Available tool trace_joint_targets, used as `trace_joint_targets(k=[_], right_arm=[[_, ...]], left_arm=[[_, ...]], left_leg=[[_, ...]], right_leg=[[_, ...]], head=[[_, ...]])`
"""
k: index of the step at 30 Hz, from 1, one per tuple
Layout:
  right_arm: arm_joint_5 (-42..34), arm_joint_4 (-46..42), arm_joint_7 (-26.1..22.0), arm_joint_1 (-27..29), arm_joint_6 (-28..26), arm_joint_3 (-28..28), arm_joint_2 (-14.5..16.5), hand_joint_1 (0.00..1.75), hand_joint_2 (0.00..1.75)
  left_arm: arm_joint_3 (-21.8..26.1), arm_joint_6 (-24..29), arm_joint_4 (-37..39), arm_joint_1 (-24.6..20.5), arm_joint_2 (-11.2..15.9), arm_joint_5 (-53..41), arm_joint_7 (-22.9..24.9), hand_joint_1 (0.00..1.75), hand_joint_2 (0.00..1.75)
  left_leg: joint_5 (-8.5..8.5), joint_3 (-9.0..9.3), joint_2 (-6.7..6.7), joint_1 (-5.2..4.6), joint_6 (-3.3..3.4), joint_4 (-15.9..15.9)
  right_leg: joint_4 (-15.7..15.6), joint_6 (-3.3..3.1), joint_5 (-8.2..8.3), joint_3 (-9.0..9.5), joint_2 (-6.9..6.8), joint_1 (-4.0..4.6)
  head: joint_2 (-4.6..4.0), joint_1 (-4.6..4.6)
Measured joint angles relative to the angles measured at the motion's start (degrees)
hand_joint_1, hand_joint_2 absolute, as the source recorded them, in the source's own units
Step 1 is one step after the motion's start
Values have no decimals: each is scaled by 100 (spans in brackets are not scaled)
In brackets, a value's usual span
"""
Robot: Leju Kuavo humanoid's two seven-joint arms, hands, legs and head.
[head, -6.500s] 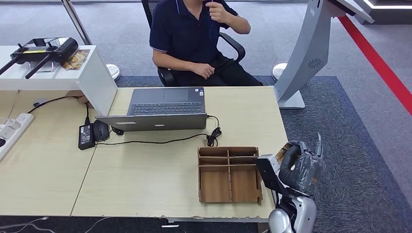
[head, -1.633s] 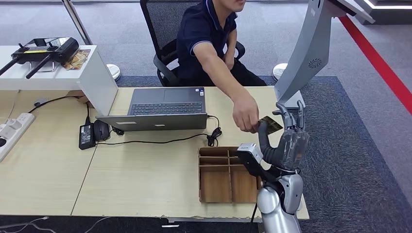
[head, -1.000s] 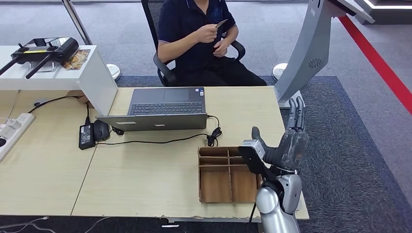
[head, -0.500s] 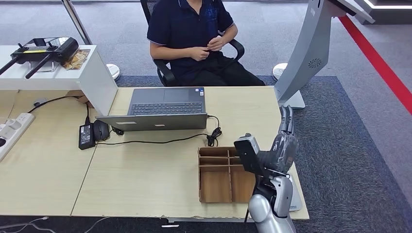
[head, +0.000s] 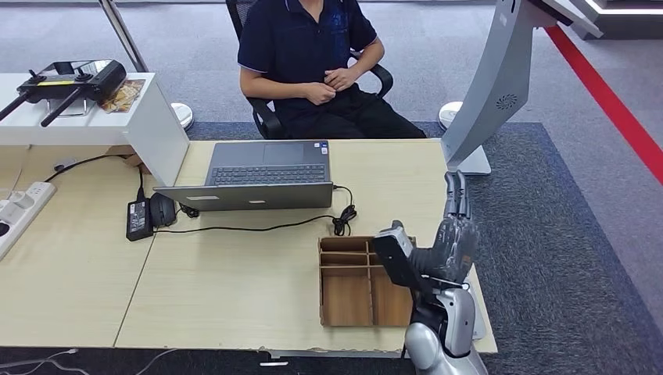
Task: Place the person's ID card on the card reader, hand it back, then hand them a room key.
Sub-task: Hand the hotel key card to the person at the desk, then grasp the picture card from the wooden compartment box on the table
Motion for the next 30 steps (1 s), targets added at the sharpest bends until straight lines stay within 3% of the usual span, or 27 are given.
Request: trace_joint_targets(k=[6,14,30], right_arm=[[103,-109,636,-99,1,313,-346,0,175],[123,-263,1521,-425,130,1004,-1037,0,175],[51,-646,1925,-730,765,1817,-1944,0,175]], left_arm=[[1,13,0,1,15,13,-31,0,175],[2,19,0,3,26,24,-58,0,175],[9,36,0,8,49,43,-118,0,175]], left_leg=[[0,0,0,0,0,0],[0,1,-1,0,0,1],[0,0,-1,0,0,1]], right_leg=[[0,0,0,1,0,-1],[0,1,1,1,0,-1],[-1,1,1,1,0,-1]], head=[[0,1],[0,0],[0,0]])
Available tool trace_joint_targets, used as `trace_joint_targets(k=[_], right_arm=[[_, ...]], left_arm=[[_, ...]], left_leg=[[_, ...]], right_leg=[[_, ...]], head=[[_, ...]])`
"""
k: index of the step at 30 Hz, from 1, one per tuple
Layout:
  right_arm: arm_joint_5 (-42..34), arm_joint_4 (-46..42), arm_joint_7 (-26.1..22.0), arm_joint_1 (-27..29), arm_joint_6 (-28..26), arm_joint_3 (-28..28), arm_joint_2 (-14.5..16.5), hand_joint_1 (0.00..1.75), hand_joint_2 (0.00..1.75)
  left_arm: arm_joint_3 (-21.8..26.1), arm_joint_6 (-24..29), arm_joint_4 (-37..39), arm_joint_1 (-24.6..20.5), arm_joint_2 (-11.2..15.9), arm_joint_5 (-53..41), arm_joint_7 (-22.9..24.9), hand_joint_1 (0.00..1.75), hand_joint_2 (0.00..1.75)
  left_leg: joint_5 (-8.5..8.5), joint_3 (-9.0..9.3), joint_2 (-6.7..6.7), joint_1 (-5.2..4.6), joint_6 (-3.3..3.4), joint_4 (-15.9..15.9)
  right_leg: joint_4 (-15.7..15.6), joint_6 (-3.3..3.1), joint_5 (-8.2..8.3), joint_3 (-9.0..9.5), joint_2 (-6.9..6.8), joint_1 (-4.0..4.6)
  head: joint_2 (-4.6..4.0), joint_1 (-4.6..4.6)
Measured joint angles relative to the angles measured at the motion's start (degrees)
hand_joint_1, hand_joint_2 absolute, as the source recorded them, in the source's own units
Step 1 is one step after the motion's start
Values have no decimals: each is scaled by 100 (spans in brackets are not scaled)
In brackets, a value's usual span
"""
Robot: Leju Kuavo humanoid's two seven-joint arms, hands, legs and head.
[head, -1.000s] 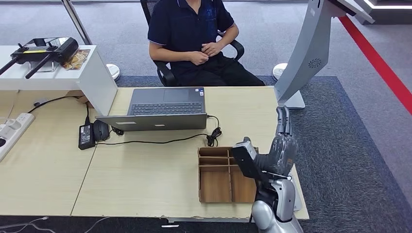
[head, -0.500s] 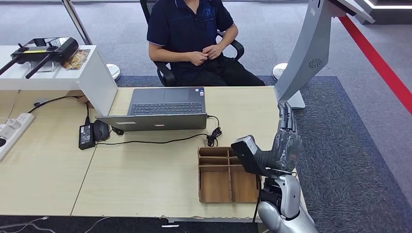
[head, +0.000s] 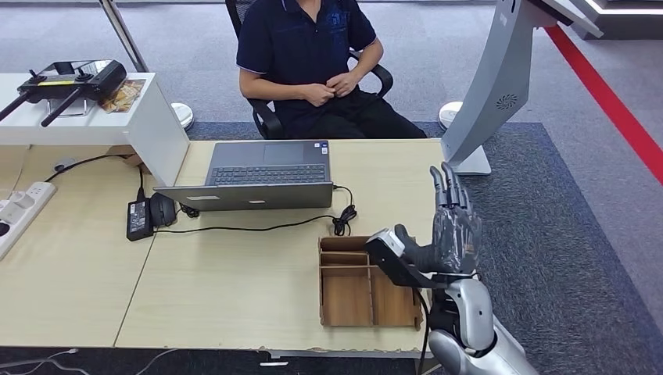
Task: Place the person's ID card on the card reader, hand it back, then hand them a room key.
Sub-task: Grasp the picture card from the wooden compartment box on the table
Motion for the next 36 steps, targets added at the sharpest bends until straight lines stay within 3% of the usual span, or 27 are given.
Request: trace_joint_targets(k=[20,36], right_arm=[[-320,-380,114,-368,1346,566,-571,0,175],[-611,-389,161,-459,1653,992,-720,0,175]], left_arm=[[2,0,0,2,33,46,-33,0,175],[11,2,2,3,38,68,-33,0,175]], left_leg=[[0,0,0,0,0,0],[0,-2,0,0,0,0]], right_leg=[[0,0,0,0,0,0],[0,0,0,-1,0,0]], head=[[0,0],[0,0]])
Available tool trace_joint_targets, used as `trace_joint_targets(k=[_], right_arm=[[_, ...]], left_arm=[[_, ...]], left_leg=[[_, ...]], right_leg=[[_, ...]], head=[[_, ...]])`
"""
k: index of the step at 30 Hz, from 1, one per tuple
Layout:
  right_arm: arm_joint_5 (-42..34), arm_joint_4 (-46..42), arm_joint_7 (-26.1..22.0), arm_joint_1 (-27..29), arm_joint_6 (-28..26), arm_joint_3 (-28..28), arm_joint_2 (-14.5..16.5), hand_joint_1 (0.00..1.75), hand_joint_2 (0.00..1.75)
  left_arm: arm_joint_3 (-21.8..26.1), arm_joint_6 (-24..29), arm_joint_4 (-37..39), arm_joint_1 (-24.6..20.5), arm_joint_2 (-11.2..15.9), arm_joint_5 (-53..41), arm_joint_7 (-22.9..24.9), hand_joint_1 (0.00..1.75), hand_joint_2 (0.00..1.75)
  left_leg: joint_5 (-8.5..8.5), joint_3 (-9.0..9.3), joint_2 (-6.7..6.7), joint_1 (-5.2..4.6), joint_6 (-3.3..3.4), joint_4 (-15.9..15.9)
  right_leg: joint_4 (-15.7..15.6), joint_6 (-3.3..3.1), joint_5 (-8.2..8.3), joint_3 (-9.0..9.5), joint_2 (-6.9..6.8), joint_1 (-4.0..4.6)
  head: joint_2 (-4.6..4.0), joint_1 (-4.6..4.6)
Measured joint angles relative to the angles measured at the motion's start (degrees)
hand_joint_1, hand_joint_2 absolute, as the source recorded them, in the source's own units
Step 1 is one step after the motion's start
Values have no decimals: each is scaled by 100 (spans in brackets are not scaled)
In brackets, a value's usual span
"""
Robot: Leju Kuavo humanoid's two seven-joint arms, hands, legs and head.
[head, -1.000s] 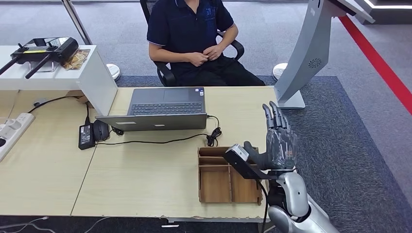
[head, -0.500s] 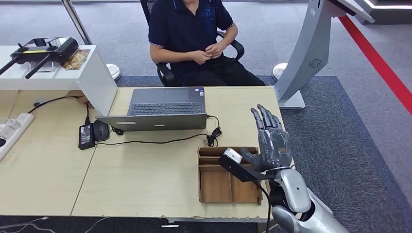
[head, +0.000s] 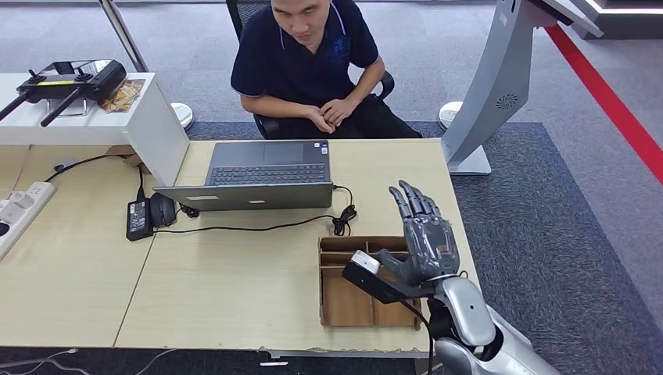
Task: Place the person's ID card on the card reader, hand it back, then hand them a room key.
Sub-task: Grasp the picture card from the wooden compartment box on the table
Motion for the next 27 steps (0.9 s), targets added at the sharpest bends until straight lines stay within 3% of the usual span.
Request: trace_joint_targets(k=[27], right_arm=[[-207,13,156,-43,309,410,-108,0,175]], left_arm=[[8,7,0,0,19,34,-4,0,175]], left_leg=[[0,1,0,0,0,0]], right_leg=[[0,0,0,0,0,0]], head=[[0,0]])
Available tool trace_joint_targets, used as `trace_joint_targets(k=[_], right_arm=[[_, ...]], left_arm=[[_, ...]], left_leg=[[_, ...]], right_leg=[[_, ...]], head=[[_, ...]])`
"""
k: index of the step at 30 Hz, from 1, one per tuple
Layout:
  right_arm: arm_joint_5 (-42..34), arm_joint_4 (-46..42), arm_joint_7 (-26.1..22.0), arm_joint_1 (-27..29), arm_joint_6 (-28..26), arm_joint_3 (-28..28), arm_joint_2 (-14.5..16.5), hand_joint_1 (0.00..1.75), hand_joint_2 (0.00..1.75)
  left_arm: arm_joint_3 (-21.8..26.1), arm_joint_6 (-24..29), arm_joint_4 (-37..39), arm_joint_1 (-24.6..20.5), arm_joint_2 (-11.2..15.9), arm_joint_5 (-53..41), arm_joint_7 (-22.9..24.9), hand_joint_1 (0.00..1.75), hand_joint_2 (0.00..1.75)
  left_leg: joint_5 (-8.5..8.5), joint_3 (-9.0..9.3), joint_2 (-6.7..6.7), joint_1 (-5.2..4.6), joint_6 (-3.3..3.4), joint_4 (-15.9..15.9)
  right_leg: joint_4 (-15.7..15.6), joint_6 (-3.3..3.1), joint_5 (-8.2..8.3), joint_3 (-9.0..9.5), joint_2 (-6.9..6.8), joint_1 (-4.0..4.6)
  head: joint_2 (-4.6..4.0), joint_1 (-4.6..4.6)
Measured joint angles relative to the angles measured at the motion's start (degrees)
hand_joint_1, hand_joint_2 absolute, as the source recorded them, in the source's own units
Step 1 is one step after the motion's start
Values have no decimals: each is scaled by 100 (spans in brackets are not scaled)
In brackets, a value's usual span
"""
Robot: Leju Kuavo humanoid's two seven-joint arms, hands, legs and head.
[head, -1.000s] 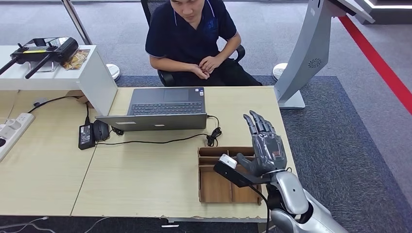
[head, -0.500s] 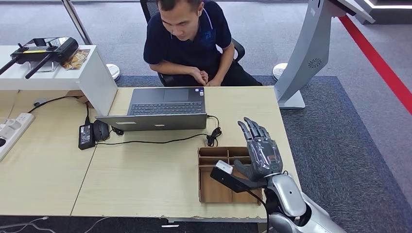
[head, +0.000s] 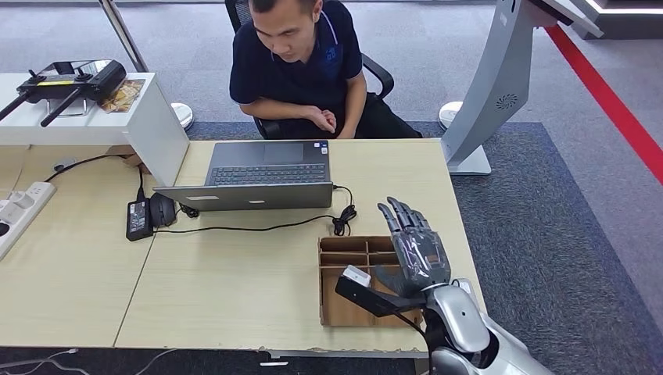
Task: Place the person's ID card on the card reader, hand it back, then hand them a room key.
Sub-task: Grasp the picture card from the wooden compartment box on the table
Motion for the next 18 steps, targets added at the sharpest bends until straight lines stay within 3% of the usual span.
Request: trace_joint_targets(k=[18], right_arm=[[440,377,128,221,-1234,-30,129,0,175]], left_arm=[[22,57,0,1,0,2,33,0,175]], left_leg=[[0,-1,0,0,0,0]], right_leg=[[0,0,0,-1,0,0]], head=[[0,0]])
